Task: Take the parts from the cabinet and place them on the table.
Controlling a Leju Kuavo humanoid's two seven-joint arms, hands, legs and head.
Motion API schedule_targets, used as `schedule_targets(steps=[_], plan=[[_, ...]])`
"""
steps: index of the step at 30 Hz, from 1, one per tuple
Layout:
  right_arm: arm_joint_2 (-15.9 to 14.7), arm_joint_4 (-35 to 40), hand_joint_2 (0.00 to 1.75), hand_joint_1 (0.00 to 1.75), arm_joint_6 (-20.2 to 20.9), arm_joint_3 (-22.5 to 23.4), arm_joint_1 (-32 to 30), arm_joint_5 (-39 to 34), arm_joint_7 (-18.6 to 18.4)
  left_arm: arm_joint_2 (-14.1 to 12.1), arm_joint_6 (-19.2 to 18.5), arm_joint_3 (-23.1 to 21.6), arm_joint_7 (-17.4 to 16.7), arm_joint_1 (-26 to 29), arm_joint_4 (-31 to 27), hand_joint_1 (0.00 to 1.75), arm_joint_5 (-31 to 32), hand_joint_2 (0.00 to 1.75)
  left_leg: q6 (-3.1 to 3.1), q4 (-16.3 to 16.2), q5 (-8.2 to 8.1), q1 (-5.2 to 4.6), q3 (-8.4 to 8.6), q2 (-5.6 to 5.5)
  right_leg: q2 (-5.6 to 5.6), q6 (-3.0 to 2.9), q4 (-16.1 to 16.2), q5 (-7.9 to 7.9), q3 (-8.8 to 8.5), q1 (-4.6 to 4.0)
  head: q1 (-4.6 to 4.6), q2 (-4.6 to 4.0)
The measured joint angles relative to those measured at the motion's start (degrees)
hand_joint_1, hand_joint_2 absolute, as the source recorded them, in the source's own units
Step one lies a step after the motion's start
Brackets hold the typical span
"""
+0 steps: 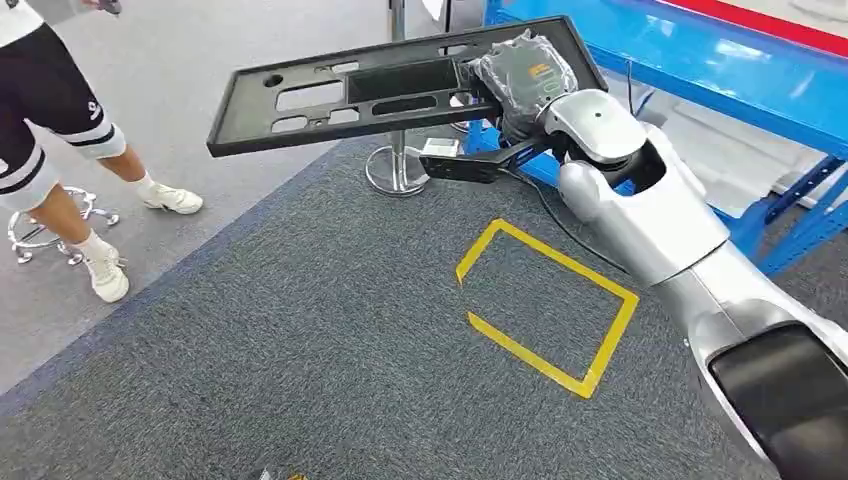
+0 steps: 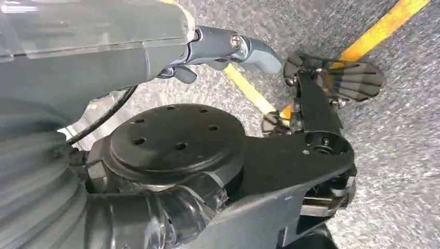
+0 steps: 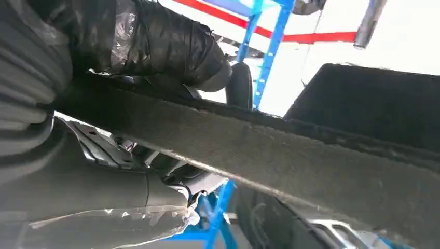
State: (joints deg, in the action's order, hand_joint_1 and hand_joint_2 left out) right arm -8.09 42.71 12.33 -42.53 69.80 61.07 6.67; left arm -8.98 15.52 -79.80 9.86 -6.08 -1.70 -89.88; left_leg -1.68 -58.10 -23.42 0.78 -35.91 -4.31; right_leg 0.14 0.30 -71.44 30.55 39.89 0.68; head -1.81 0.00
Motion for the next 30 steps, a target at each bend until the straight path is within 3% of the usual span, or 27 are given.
schedule_targets(steps=[1, 2, 3, 5, 6, 7, 8, 9, 10, 12, 13, 15, 16, 17, 18, 19, 22, 23, 24, 25, 26, 28, 29, 30], plan=[[-0.02, 0.00, 1.75, 1.75, 0.00, 0.00, 0.08, -0.02, 0.04, 0.00, -0.02, 0.00, -0.02, 0.07, 0.00, 0.00, 0.00, 1.75, 0.14, -0.18, -0.09, 0.01, 0.02, -0.78, 0.69, -0.16, 5.08, -2.81, -2.37, 0.13, 0.00, 0.00], [-0.11, -0.02, 1.75, 1.75, 0.00, 0.00, 0.22, -0.07, 0.07, 0.02, -0.04, 0.00, -0.04, 0.10, 0.00, 0.00, 0.02, 1.75, 0.28, -0.31, -0.18, 0.08, -0.13, -1.47, 3.02, -0.28, 9.64, -4.87, -4.34, 0.29, 0.02, 0.00], [-0.37, -0.13, 1.75, 1.75, 0.06, 0.00, 0.40, -0.11, 0.07, 0.05, -0.11, 0.00, -0.04, -0.02, 0.00, 0.00, 0.04, 1.75, 0.75, -0.59, -0.13, -0.18, -0.68, -2.12, 5.51, -0.39, 10.92, -4.14, -4.86, 0.56, -0.07, 0.00], [-0.35, -0.17, 1.75, 1.75, 0.09, -0.02, 0.55, -0.20, 0.44, 0.04, -0.20, 0.00, -0.20, -0.03, 0.00, 0.00, 0.04, 1.75, 1.63, -0.48, 0.37, 0.45, -1.33, -3.59, 4.09, -0.36, 11.55, -4.08, -4.83, 0.14, -0.04, 0.02], [-0.31, -0.17, 1.75, 1.75, 0.11, -0.04, 0.55, -0.22, 0.57, 0.04, -0.22, 0.00, -0.24, 0.12, 0.00, 0.00, 0.04, 1.75, 2.05, -0.18, 0.59, 0.63, -1.42, -4.34, 3.43, -0.54, 11.49, -4.05, -4.88, -0.01, -0.02, 0.00], [-0.22, -0.17, 1.75, 1.75, 0.13, -0.07, 0.62, -0.33, 0.65, -0.06, -0.31, 0.00, -0.39, 0.38, 0.00, 0.00, 0.02, 1.75, 2.57, 0.04, 0.82, 0.37, -1.57, -5.31, 2.37, -0.99, 12.14, -4.34, -5.11, 0.43, -0.02, 0.00], [-0.22, -0.20, 1.75, 1.75, 0.15, -0.07, 0.84, -0.50, 0.66, -0.38, -0.39, 0.00, -0.46, 0.48, 0.00, 0.00, 0.02, 1.75, 2.50, -0.70, 0.16, 0.46, -1.94, -3.43, 1.37, -1.35, 12.66, -4.67, -5.44, 0.55, 0.00, 0.00], [-0.20, -0.20, 1.75, 1.75, 0.15, -0.09, 1.04, -0.63, 0.66, -0.26, -0.68, 0.00, -0.57, 0.63, -0.07, 0.00, 0.02, 1.75, 2.63, -3.03, -1.58, 0.00, -2.95, 0.66, 0.86, -1.86, 13.09, -4.84, -5.63, 0.50, -0.70, 0.00], [-0.22, -0.28, 1.75, 1.75, 0.20, -0.11, 1.39, -0.79, 0.70, -0.26, -0.72, 0.00, -0.66, 0.62, -0.09, 0.00, -0.07, 1.75, 2.78, -6.83, -3.65, 0.09, -4.76, 2.46, 0.13, -1.97, 13.13, -4.87, -5.60, 0.33, -0.68, 0.00], [-0.28, -0.44, 1.75, 1.75, 0.20, -0.22, 1.62, -1.12, 0.76, -0.26, -1.03, 0.00, -0.55, 0.37, -0.09, 0.00, -0.04, 1.75, 2.98, -15.01, -6.87, 0.31, -8.49, 3.71, -1.44, -2.12, 13.02, -4.76, -5.59, -0.01, -0.68, 0.00], [-0.28, -0.50, 1.75, 1.75, 0.20, -0.57, 1.61, -1.25, 0.76, -0.26, -1.16, 0.09, -0.50, 0.35, -0.09, 0.00, -0.04, 1.75, 3.05, -17.04, -7.11, 0.32, -9.41, 3.89, -2.27, -2.19, 12.96, -4.65, -5.58, -0.11, -0.70, 0.00], [-0.28, -0.59, 1.75, 1.75, 0.20, -1.07, 1.59, -1.31, 0.83, -0.31, -1.29, 0.35, -0.35, 0.40, -0.09, 0.00, -0.04, 1.75, 2.99, -13.35, -4.25, 0.31, -7.35, 4.09, -3.70, -2.12, 12.74, -4.38, -5.60, -0.20, -0.72, 0.00], [-0.28, -0.59, 1.75, 1.75, 0.20, -1.11, 1.65, -1.38, 0.85, -0.42, -1.33, 0.35, -0.37, 0.48, -0.09, 0.00, -0.04, 1.75, 2.80, -8.18, -1.74, 0.29, -4.52, 4.56, -4.46, -1.99, 12.61, -4.17, -5.67, -0.26, -0.70, 0.00], [-0.28, -0.59, 1.75, 1.75, 0.20, -1.22, 1.79, -1.49, 0.83, -0.48, -1.60, 0.37, -0.37, 0.51, -0.09, 0.00, -0.04, 1.75, 2.46, -3.02, 0.29, 0.10, -1.60, 6.21, -5.10, -1.82, 12.48, -3.94, -5.86, -0.37, -0.70, 0.00], [-0.28, -0.59, 1.75, 1.75, 0.17, -1.25, 1.97, -1.51, 0.83, -0.59, -1.70, 0.37, -0.48, 0.47, -0.09, 0.00, 0.04, 1.75, 2.22, -0.94, -0.91, -0.72, -0.40, 9.02, -5.68, -1.62, 12.51, -3.77, -5.90, -0.63, -0.70, 0.00], [-0.37, -0.63, 1.75, 1.75, 0.20, -1.27, 2.26, -1.53, 0.83, -0.66, -1.81, 0.42, -0.55, 0.40, -0.09, 0.00, 0.04, 1.75, 1.62, -0.11, -0.58, -1.05, -0.31, 8.56, -6.29, -1.42, 12.27, -3.66, -5.74, -0.93, -0.66, 0.00], [-0.28, -0.63, 1.75, 1.75, 0.24, -1.97, 2.34, -1.73, 0.87, -0.66, -1.66, 0.46, -0.74, 0.56, -0.09, 0.00, 0.04, 1.75, 1.08, -0.18, -0.38, -1.07, -0.72, 6.38, -8.32, -0.78, 12.56, -3.55, -6.26, -1.13, -0.66, 0.00], [-0.28, -0.63, 1.75, 1.75, 0.24, -2.08, 2.39, -1.81, 0.94, -0.70, -1.53, 0.46, -0.81, 0.65, -0.09, 0.00, 0.02, 1.75, 0.62, 0.49, -0.02, -0.55, -0.16, 5.76, -8.23, -0.28, 12.39, -2.93, -6.09, -1.06, -0.63, 0.02], [-0.28, -0.66, 1.75, 1.75, 0.24, -2.25, 2.46, -1.88, 0.92, -0.61, -1.46, 0.46, -0.85, 0.76, -0.13, 0.00, 0.02, 1.75, 0.49, 0.65, 0.07, -0.43, -0.09, 5.20, -4.63, 0.02, 11.06, -1.89, -5.74, -0.45, -0.61, 0.00], [-0.28, -0.66, 1.75, 1.75, 0.24, -2.45, 2.66, -1.95, 0.92, -0.61, -1.25, 0.46, -0.92, 0.70, -0.13, 0.00, 0.00, 1.75, 0.34, 0.63, 0.13, -0.29, -0.17, 4.76, -2.04, 0.13, 7.88, -0.01, -4.29, -0.47, -0.57, 0.02], [-0.33, -0.68, 1.75, 1.75, 0.24, -2.56, 2.73, -2.12, 0.92, -0.63, -1.03, 0.48, -0.92, 0.62, -0.13, 0.00, 0.00, 1.75, 0.17, 0.63, 0.22, -0.26, -0.21, 4.09, -0.74, 0.26, 2.85, 2.27, -1.82, -0.41, -0.61, 0.00], [-0.39, -0.77, 1.75, 1.75, 0.28, -2.97, 2.59, -2.36, 0.94, -0.63, -0.68, 0.87, -1.22, 0.47, -0.13, 0.00, 0.00, 1.75, 0.10, 0.50, 0.22, -0.28, -0.30, 2.54, -0.29, 0.39, -4.58, 4.32, 2.13, -0.37, -0.61, 0.00], [-0.53, -0.85, 1.75, 1.75, 0.37, -3.08, 2.39, -2.54, 0.94, -0.63, -0.68, 1.20, -1.33, 0.48, -0.13, 0.00, 0.00, 1.75, 0.08, 0.39, 0.20, -0.27, -0.28, 1.68, -0.26, 0.35, -4.77, 3.33, 2.51, -0.37, -0.59, 0.00], [-0.59, -0.90, 1.75, 1.75, 0.39, -3.37, 2.37, -2.60, 0.94, -0.63, -0.66, 1.42, -1.40, 0.48, -0.13, 0.00, 0.00, 1.75, 0.09, 0.27, 0.19, -0.26, -0.26, 0.72, -0.20, 0.21, -2.37, 1.12, 1.66, -0.32, -0.57, 0.00]])
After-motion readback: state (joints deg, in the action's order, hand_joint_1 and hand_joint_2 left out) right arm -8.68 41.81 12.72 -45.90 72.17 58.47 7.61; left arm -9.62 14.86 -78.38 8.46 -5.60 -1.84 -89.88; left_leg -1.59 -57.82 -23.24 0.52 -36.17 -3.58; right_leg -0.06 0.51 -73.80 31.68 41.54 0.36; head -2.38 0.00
